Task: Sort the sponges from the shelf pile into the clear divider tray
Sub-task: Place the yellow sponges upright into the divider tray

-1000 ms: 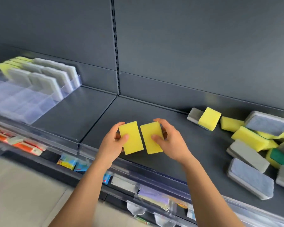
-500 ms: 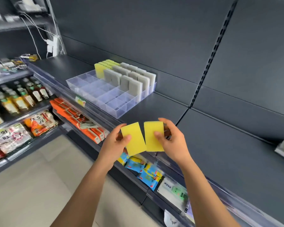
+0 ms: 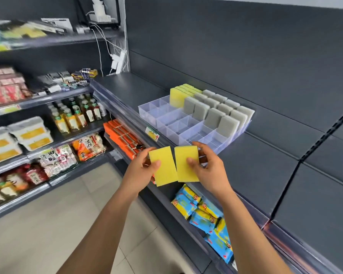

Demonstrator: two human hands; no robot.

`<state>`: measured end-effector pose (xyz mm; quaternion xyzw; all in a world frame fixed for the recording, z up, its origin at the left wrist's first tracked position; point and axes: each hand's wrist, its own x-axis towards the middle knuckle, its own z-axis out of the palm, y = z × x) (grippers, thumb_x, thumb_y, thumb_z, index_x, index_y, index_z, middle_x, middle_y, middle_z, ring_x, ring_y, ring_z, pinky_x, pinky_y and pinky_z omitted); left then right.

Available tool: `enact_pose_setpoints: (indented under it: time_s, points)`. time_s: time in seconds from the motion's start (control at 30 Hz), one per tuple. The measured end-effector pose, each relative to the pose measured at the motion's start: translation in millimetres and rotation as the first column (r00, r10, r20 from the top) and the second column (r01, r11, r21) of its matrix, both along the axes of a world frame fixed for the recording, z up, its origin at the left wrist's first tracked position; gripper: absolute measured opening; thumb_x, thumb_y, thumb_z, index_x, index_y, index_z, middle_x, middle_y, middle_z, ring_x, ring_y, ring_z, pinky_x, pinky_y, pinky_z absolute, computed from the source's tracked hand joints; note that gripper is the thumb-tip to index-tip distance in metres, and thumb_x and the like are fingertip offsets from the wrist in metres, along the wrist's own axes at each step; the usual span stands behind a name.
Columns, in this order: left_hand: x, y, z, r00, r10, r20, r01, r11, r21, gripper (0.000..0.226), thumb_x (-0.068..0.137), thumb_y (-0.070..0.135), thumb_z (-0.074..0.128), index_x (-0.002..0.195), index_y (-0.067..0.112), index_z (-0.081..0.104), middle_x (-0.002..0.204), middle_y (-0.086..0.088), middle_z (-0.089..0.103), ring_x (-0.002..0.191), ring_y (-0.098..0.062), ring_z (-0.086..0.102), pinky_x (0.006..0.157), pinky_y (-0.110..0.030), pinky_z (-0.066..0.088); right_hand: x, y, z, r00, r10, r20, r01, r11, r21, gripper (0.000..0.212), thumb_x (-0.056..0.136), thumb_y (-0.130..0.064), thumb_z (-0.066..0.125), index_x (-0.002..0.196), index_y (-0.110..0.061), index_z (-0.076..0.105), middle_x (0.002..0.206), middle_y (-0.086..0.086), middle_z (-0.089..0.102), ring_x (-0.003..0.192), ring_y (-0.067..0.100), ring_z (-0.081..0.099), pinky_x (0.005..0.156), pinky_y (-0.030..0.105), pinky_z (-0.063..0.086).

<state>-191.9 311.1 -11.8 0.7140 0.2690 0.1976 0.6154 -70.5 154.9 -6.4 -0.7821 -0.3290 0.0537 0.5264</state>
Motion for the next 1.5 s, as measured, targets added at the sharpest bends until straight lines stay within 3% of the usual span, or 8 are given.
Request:
enact_pose_setpoints:
  time_s: [0.23, 0.37, 0.5, 0.8, 1.0, 1.17, 1.37, 1.5]
  points:
    - [33.4, 69.4, -0.5, 0.999, 0.018, 0.031, -0.018, 1.0, -0.011, 0.033, 0.091, 0.014, 0.057, 0.114, 0.036, 0.049, 0.103, 0.013, 0.06, 0.094, -0.004, 0.057, 0.083, -0.036, 0.052, 36.2, 73.7, 1.5, 0.999, 0.049, 0.008, -0.049, 0.999, 0.003, 0.037, 0.087, -0.02, 0.065, 0.12, -0.032, 0.055, 0.101, -0.013, 0.057, 0.089, 0.001, 0.052, 0.073, 0.016, 0.042]
    - [66.7, 111.9, -1.3, 0.999, 0.006, 0.037, -0.007, 1.0, 0.025, 0.036, 0.09, 0.016, 0.06, 0.118, 0.036, 0.05, 0.111, 0.006, 0.062, 0.102, -0.013, 0.059, 0.087, -0.042, 0.052, 66.9, 112.8, 2.0, 0.999, 0.032, 0.038, -0.033, 0.999, 0.028, 0.038, 0.086, -0.018, 0.066, 0.116, -0.036, 0.054, 0.099, -0.015, 0.059, 0.089, -0.002, 0.053, 0.072, 0.012, 0.041]
    - [103.4, 149.6, 5.2, 0.999, -0.023, 0.031, 0.022, 0.999, 0.039, 0.038, 0.09, 0.016, 0.06, 0.123, 0.032, 0.051, 0.11, 0.006, 0.061, 0.101, -0.01, 0.057, 0.087, -0.034, 0.051, 100.9, 146.5, 6.7, 1.0, 0.007, 0.021, -0.008, 0.999, 0.033, 0.037, 0.085, -0.014, 0.067, 0.118, -0.027, 0.056, 0.106, -0.008, 0.06, 0.09, 0.002, 0.054, 0.073, 0.005, 0.039]
    - [182.7, 214.2, 15.3, 0.991, -0.137, 0.012, 0.134, 0.982, 0.13, 0.04, 0.089, 0.014, 0.06, 0.122, 0.033, 0.049, 0.113, 0.0, 0.062, 0.103, -0.019, 0.06, 0.085, -0.044, 0.053, 162.7, 197.0, 21.5, 0.989, -0.142, 0.051, 0.14, 0.989, 0.047, 0.033, 0.081, -0.011, 0.069, 0.108, -0.026, 0.056, 0.081, -0.017, 0.054, 0.077, 0.004, 0.051, 0.07, 0.021, 0.044]
    - [225.7, 246.2, 18.1, 0.981, -0.191, -0.004, 0.188, 0.957, 0.222, 0.046, 0.087, 0.015, 0.062, 0.126, 0.035, 0.047, 0.113, 0.003, 0.062, 0.102, -0.017, 0.059, 0.085, -0.048, 0.053, 190.9, 222.1, 25.8, 0.963, -0.259, 0.077, 0.259, 0.966, 0.018, 0.034, 0.08, -0.013, 0.068, 0.105, -0.028, 0.052, 0.082, -0.001, 0.057, 0.076, 0.019, 0.053, 0.068, 0.035, 0.048]
    - [262.9, 274.4, 19.2, 0.967, -0.256, 0.011, 0.246, 0.936, 0.251, 0.047, 0.085, 0.013, 0.064, 0.123, 0.038, 0.049, 0.112, 0.004, 0.062, 0.101, -0.017, 0.06, 0.084, -0.048, 0.053, 215.0, 245.0, 29.8, 0.929, -0.316, 0.194, 0.333, 0.941, -0.061, 0.044, 0.08, -0.011, 0.067, 0.12, -0.027, 0.057, 0.104, -0.004, 0.059, 0.084, 0.016, 0.053, 0.077, 0.027, 0.046]
    - [307.8, 302.4, 28.4, 0.939, -0.344, 0.002, 0.312, 0.853, 0.419, 0.049, 0.082, 0.011, 0.065, 0.126, 0.031, 0.053, 0.112, 0.002, 0.06, 0.099, -0.019, 0.058, 0.088, -0.043, 0.05, 237.8, 271.5, 38.2, 0.869, -0.407, 0.283, 0.463, 0.87, -0.172, 0.037, 0.078, -0.011, 0.069, 0.113, -0.02, 0.061, 0.095, -0.006, 0.05, 0.069, 0.016, 0.052, 0.074, 0.026, 0.043]
    - [329.1, 312.3, 29.4, 0.905, -0.422, -0.055, 0.385, 0.756, 0.53, 0.047, 0.085, 0.013, 0.063, 0.127, 0.03, 0.051, 0.118, 0.005, 0.054, 0.102, -0.018, 0.054, 0.089, -0.038, 0.048, 247.7, 279.3, 37.6, 0.839, -0.4, 0.368, 0.512, 0.808, -0.29, 0.034, 0.08, -0.017, 0.068, 0.113, -0.022, 0.06, 0.102, -0.006, 0.055, 0.075, 0.015, 0.049, 0.072, 0.026, 0.04]
